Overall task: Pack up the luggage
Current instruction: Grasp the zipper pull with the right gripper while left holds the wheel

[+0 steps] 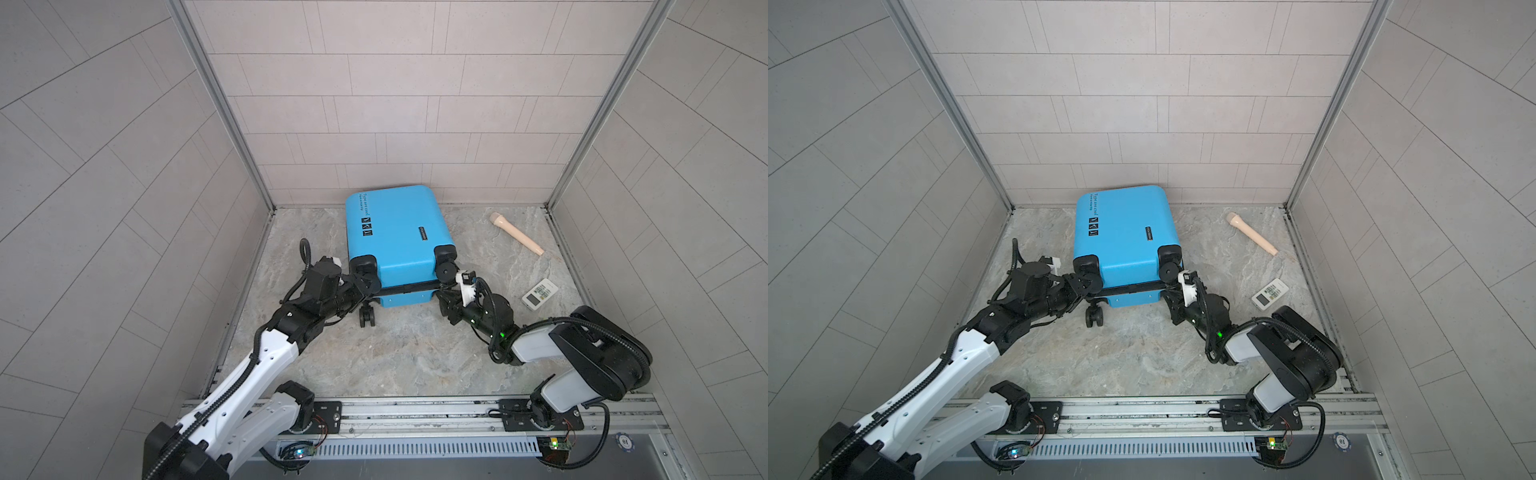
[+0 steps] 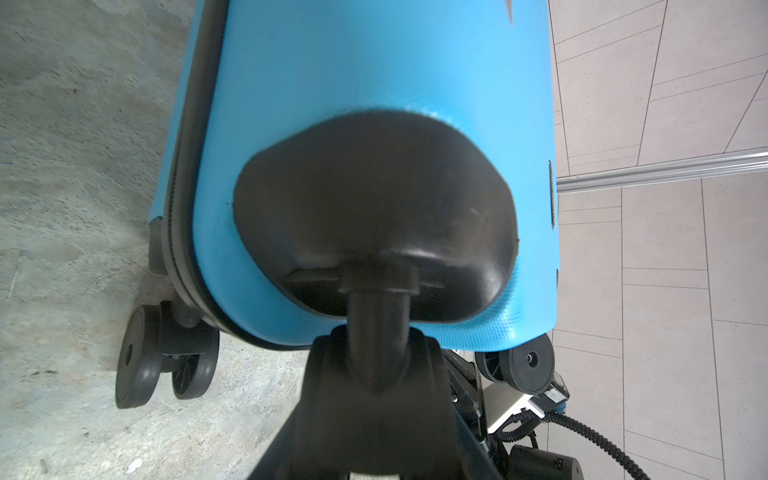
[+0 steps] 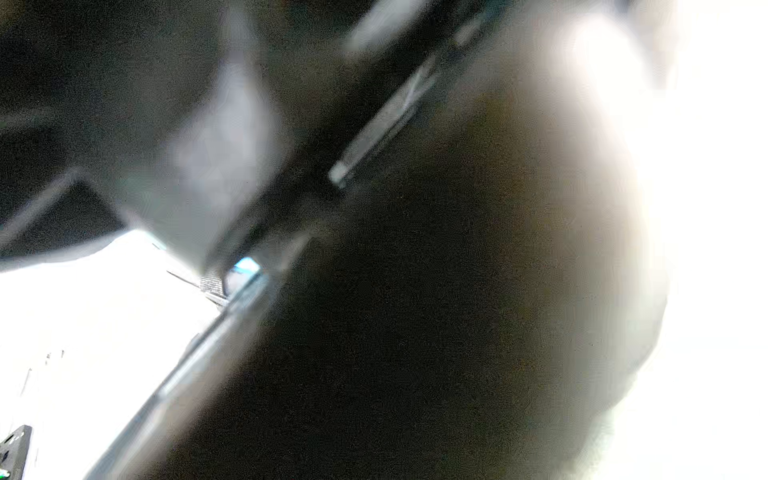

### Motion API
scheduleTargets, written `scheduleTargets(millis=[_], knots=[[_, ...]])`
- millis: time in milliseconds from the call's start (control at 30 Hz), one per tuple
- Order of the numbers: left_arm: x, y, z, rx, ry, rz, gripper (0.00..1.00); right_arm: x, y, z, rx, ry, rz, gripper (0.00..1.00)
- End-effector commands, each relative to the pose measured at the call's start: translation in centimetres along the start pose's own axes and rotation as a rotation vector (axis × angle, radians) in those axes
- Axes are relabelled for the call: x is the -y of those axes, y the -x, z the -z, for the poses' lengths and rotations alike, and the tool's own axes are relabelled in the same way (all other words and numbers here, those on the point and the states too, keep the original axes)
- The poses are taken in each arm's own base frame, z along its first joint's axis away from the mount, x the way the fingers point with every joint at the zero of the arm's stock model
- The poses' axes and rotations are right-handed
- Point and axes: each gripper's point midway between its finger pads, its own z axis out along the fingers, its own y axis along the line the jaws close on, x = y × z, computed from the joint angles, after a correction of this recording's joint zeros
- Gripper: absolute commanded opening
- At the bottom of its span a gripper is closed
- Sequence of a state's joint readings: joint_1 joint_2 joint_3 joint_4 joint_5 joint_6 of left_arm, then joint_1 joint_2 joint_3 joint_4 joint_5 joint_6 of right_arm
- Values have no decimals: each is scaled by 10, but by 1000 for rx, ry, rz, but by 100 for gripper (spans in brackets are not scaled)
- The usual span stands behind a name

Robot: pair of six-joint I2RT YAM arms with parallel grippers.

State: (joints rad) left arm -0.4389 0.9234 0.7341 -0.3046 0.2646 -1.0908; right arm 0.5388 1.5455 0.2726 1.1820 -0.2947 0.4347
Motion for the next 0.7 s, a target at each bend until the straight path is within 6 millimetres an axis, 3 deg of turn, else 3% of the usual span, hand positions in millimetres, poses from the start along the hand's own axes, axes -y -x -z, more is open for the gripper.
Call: scheduleTargets(millis=[0,400,667], knots=[[22,16,14,78,-84,8,0,0,39,-8,144,-18,-6,14],[21,16,18,84,-82,14,0,-1,49,-8,192,-5,-44,0],[16,18,24,104,-65,14,0,29,37,2,161,-137,-56,0]])
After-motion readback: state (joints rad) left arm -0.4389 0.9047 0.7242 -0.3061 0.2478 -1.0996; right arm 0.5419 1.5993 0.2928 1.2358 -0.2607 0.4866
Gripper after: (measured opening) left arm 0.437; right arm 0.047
